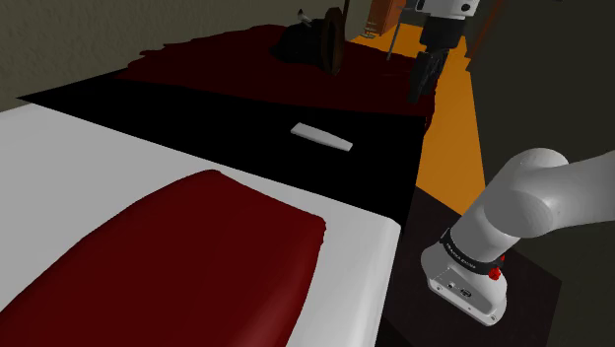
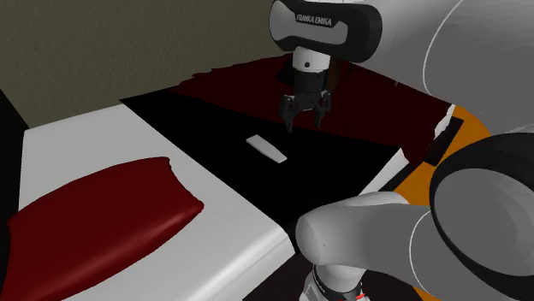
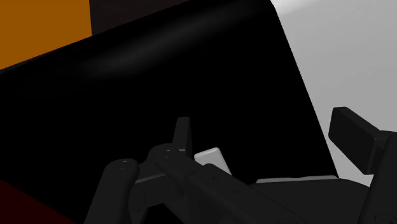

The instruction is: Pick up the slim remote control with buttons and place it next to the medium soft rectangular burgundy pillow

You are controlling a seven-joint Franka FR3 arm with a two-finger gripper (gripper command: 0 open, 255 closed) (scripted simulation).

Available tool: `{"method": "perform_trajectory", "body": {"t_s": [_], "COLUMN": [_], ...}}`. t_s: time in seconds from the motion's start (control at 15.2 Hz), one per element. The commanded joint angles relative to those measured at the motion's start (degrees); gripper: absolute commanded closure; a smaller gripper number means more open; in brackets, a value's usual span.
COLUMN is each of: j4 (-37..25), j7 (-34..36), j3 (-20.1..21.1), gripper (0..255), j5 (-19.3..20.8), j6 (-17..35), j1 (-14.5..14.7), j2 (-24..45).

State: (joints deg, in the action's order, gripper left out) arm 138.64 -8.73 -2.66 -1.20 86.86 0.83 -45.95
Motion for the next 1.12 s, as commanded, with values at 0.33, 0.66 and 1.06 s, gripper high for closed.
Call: {"method": "perform_trajectory", "body": {"t_s": [0.33,0.66,1.06], "j4": [1.94,1.74,-1.27], "j7": [-2.50,-4.88,-7.61], "j3": [-0.16,-0.25,-0.14], "gripper": [0,0,0], "j5": [0.44,0.66,0.64], "j6": [10.77,21.01,31.86], "j1": [1.12,2.25,3.49], "j2": [7.56,16.70,29.00]}}
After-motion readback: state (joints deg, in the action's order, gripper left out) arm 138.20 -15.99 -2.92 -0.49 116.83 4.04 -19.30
